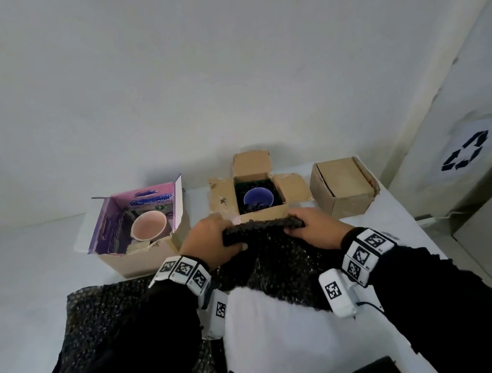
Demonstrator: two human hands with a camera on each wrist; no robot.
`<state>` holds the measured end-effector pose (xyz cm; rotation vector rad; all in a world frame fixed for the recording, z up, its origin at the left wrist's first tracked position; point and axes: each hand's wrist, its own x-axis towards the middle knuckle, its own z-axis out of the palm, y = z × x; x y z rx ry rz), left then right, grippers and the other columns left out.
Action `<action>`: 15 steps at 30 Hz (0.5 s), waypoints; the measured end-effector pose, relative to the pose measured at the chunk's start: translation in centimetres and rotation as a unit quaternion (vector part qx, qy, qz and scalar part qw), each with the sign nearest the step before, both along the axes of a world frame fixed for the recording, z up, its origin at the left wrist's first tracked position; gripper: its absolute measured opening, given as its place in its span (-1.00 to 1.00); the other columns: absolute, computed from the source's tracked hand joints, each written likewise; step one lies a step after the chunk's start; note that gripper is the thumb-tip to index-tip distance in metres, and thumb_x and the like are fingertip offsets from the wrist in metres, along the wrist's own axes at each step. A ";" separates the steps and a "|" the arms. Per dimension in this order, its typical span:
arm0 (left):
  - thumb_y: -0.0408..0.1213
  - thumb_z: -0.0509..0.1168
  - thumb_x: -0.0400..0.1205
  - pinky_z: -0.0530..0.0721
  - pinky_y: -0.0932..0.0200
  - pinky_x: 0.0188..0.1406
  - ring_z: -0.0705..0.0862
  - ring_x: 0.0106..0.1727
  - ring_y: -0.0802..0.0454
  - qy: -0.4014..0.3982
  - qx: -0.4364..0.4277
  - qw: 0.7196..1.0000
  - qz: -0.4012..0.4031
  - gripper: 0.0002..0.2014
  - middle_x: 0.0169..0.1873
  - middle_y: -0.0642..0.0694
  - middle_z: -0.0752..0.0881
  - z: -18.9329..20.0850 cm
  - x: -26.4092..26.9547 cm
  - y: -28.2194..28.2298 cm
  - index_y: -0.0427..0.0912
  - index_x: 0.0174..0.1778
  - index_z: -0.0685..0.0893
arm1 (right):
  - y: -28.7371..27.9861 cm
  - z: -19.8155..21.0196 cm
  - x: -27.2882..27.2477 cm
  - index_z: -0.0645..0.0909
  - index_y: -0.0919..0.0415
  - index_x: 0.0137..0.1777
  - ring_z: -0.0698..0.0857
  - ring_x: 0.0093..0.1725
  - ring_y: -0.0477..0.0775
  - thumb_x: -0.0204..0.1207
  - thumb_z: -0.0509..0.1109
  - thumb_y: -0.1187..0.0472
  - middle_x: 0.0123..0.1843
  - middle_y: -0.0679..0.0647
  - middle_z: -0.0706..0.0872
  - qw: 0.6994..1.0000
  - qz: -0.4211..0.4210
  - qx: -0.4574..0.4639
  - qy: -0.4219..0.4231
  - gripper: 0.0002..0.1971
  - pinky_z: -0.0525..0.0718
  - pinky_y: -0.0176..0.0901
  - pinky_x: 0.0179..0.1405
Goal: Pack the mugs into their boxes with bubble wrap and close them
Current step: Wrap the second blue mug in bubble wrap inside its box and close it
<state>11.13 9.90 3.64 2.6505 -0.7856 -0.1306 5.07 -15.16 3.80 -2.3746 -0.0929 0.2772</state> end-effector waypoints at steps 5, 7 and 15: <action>-0.13 0.58 0.40 0.51 0.14 -0.17 0.68 -0.12 -0.13 0.020 -0.140 0.983 0.118 -0.61 -0.21 -0.06 0.68 2.6 2.5 1.2 -0.04 -0.06 0.49 | -1.3 3.1 3.8 0.65 -0.03 -0.08 0.63 0.06 0.16 0.52 0.48 0.16 -0.07 0.01 0.69 0.993 -0.041 -0.038 -0.100 -0.93 0.56 -0.05 0.00; -0.22 0.60 0.37 0.51 0.14 -0.15 0.67 -0.12 -0.10 0.011 -0.219 0.964 0.152 -0.54 -0.18 -0.06 0.68 4.5 3.5 0.7 -0.05 -0.01 0.45 | -1.6 4.2 5.3 0.70 -0.02 -0.01 0.53 0.14 0.21 0.46 0.53 0.04 0.00 0.05 0.69 0.978 -0.080 -0.121 -0.151 -0.85 0.54 0.08 0.08; -0.29 0.45 0.45 0.52 0.03 -0.08 0.63 -0.03 -0.18 -0.274 -0.227 0.927 0.119 -0.68 -0.11 -0.12 0.72 10.6 7.1 -4.1 -0.15 0.12 0.66 | -1.7 9.8 11.2 0.64 0.19 -0.07 0.65 -0.13 0.27 0.37 0.44 0.28 -0.11 0.17 0.66 0.925 -0.168 -0.043 -0.337 -0.86 0.61 0.06 -0.18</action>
